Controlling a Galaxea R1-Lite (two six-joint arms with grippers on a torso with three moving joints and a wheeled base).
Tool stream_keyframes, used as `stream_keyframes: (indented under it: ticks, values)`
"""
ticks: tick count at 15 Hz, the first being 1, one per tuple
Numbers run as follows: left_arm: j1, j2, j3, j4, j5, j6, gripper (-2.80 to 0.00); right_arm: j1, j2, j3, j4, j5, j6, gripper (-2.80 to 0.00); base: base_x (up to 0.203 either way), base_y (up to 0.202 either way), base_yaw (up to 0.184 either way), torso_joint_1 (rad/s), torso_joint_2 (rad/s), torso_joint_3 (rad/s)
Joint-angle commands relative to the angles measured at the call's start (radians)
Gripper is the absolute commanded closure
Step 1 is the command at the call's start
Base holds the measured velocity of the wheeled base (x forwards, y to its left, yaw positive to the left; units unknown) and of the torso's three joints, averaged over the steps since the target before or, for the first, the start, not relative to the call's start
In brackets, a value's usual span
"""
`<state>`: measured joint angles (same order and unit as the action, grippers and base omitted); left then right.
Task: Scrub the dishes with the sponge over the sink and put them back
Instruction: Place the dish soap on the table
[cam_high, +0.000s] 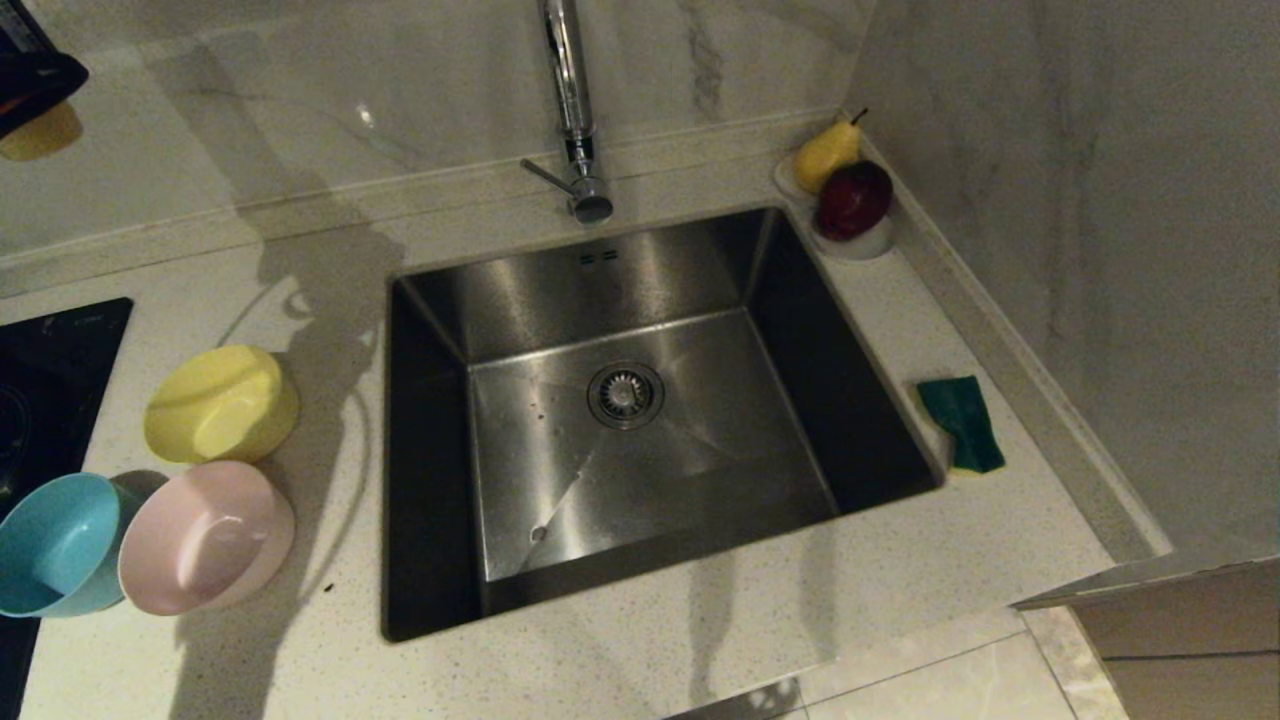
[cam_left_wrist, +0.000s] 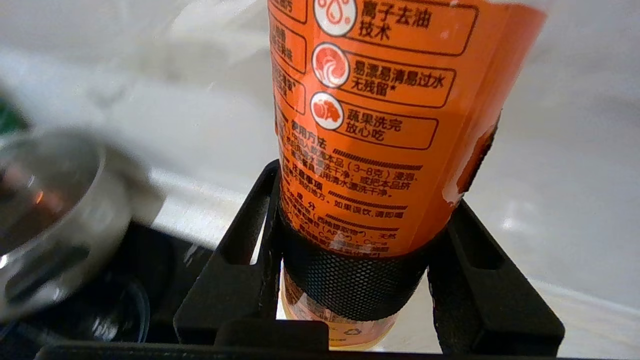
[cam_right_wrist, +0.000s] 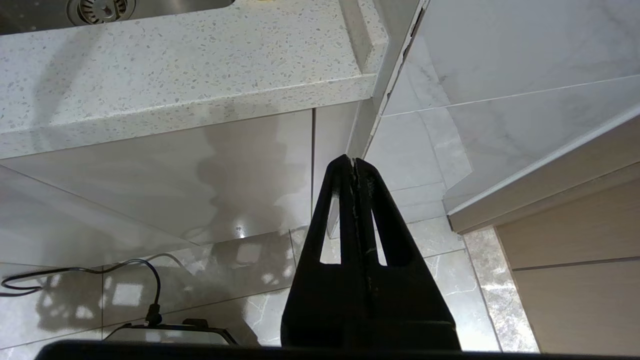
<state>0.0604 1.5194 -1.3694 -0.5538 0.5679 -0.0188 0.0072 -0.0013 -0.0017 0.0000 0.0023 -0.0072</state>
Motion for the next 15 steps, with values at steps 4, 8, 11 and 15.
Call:
stream_keyframes:
  ticks: [4, 8, 11, 15]
  values:
    - [0.022, 0.044, 0.137, -0.051, 0.103, -0.051, 0.00, 0.000, -0.002, 0.000, 0.000, 0.001, 0.000, 0.00, 0.000, 0.000, 0.000, 0.000, 0.00, 0.000]
    - [0.019, 0.154, 0.198, -0.193, 0.189, -0.048, 0.00, 0.000, -0.002, 0.000, 0.000, 0.001, 0.000, 0.00, 0.000, 0.000, 0.000, 0.000, 0.00, 0.000]
    - [0.011, 0.249, 0.188, -0.264, 0.214, -0.048, 0.00, 0.000, -0.002, 0.000, 0.000, 0.001, 0.000, 0.00, 0.000, 0.000, 0.000, 0.000, 0.00, 0.000]
    - [-0.028, 0.391, 0.107, -0.343, 0.266, -0.048, 0.00, 0.000, -0.002, 0.000, 0.000, 0.001, 0.000, 0.00, 0.000, 0.000, 0.000, 0.000, 0.00, 0.000]
